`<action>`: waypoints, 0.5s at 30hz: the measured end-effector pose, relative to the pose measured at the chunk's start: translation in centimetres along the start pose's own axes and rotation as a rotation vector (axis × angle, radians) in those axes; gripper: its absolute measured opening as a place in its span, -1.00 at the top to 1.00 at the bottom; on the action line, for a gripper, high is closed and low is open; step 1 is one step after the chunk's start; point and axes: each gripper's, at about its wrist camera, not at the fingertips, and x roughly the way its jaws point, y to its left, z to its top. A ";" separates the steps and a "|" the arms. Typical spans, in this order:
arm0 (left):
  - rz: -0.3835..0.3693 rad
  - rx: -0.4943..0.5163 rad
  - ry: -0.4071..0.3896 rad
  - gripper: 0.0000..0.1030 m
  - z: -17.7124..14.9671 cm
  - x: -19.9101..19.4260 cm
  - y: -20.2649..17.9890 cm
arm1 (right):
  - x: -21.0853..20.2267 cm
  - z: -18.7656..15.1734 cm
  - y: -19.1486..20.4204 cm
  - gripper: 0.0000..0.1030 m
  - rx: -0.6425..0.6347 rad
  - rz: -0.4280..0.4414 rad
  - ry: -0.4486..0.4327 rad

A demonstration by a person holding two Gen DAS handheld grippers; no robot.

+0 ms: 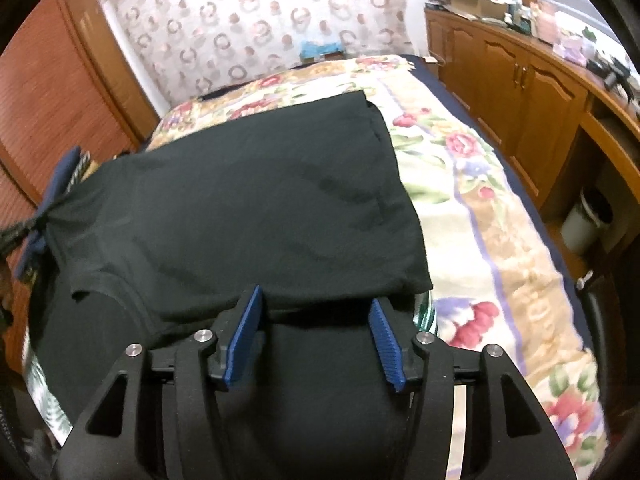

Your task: Fold small clothes

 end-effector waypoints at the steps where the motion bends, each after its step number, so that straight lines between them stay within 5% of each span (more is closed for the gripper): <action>1: 0.002 -0.002 0.001 0.94 -0.1 0.1 0.0 | 0.0 0.1 -0.1 -0.18 0.006 0.010 -0.001; 9: -0.011 -0.025 -0.003 0.94 -0.5 0.2 0.2 | 1.2 1.0 0.6 -0.18 -0.008 -0.037 0.012; 10: -0.014 -0.030 -0.012 0.95 -0.5 0.0 0.2 | 1.3 1.0 0.8 -0.09 -0.021 -0.051 0.014; 12: -0.019 -0.043 -0.032 0.95 -0.5 -0.5 0.3 | 1.3 1.0 1.3 0.56 -0.056 -0.099 0.012; 15: -0.019 -0.061 -0.078 0.96 -0.3 -2.0 0.6 | 1.0 1.0 1.6 0.94 -0.099 -0.108 0.002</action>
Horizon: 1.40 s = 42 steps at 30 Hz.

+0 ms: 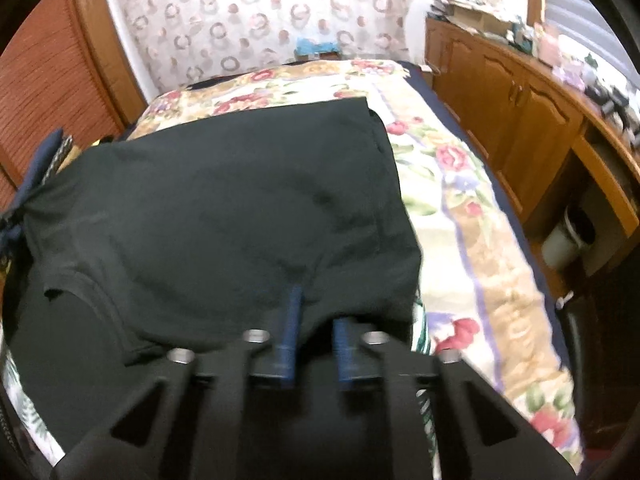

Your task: Fold small clothes

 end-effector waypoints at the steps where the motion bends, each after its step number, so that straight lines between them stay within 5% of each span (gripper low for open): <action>1: -0.003 -0.008 -0.018 0.96 0.2 -0.7 0.1 | -0.5 0.1 0.2 0.96 -0.014 0.006 -0.016; 13: -0.003 -0.016 -0.123 0.96 -1.3 -7.3 0.1 | -10.7 0.6 1.2 1.00 -0.093 0.049 -0.212; 20: 0.003 -0.041 -0.123 0.96 -4.9 -9.9 0.6 | -14.5 -2.5 1.2 1.00 -0.102 0.058 -0.224; 24: -0.008 -0.063 -0.107 0.96 -6.7 -10.8 1.1 | -16.4 -4.6 1.2 1.00 -0.098 0.074 -0.222; 30: -0.008 -0.077 0.023 0.93 -10.8 -8.0 1.0 | -16.1 -7.8 1.6 0.99 -0.092 0.080 -0.170; 32: -0.015 -0.082 0.054 0.87 -12.1 -7.2 0.9 | -15.0 -8.9 2.0 0.97 -0.091 0.084 -0.123; 36: -0.008 -0.092 0.059 0.48 -12.8 -7.3 0.4 | -12.6 -10.5 2.4 0.62 -0.123 0.024 -0.045; 42: 0.011 -0.077 0.042 0.10 -13.0 -8.3 -0.4 | -13.1 -10.0 2.4 0.44 -0.150 -0.053 -0.073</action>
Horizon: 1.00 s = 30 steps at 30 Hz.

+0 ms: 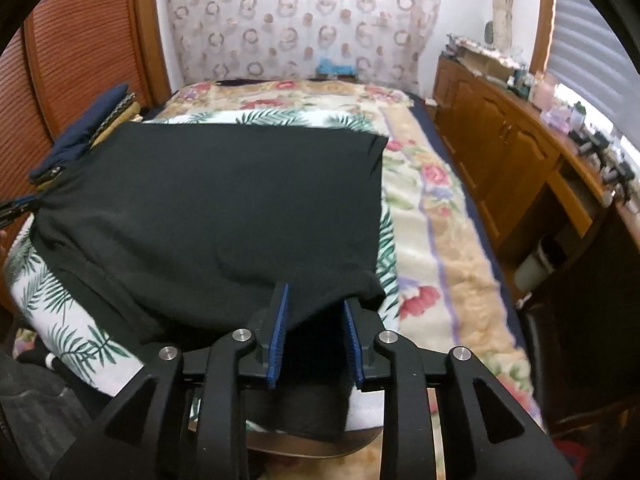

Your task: Fold small clothes

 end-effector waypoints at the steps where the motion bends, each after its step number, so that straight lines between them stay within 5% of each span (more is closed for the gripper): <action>1: -0.005 0.001 0.000 0.07 -0.1 -0.1 0.2 | -0.1 0.1 -0.1 0.42 -0.006 -0.008 -0.005; 3: -0.007 0.001 0.002 0.05 -0.1 0.1 0.1 | -0.7 0.5 -0.1 0.13 -0.017 -0.017 -0.017; 13: -0.002 -0.027 0.028 0.02 -0.1 1.4 0.3 | -2.9 1.4 -0.1 -0.02 -0.031 -0.025 -0.095; 30: 0.028 -0.052 0.093 0.01 -1.7 3.1 0.2 | 7.8 2.8 7.3 -0.05 -0.081 0.135 -0.046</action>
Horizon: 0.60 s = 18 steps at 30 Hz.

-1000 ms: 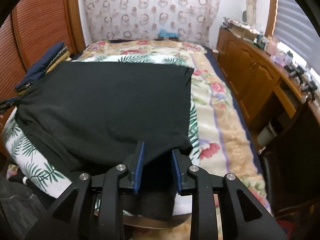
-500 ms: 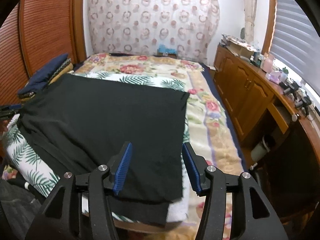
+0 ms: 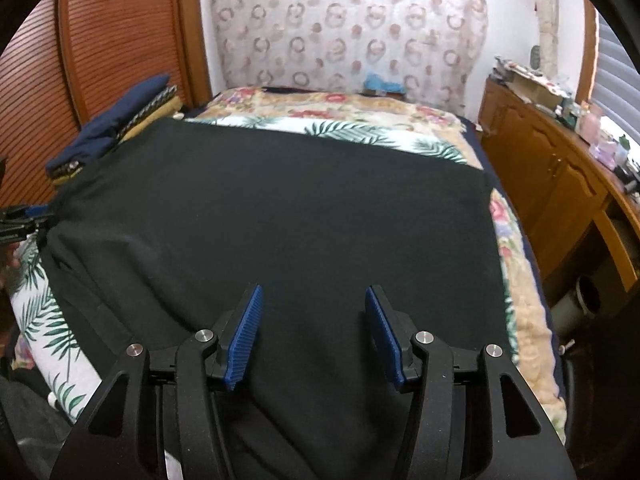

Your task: Fold small clothes

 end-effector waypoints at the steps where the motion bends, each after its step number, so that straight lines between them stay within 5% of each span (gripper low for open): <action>1: 0.000 -0.001 0.002 0.01 0.0 0.0 0.0 | 0.2 -0.1 0.0 -0.05 -0.002 0.000 0.004; 10: 0.004 -0.006 0.011 -0.02 0.0 0.3 0.0 | 2.0 -0.9 0.2 -0.06 -0.026 -0.021 0.053; 18: -0.002 -0.027 0.006 -0.02 0.0 0.1 0.4 | 2.3 -1.1 0.2 -0.33 -0.042 -0.005 0.062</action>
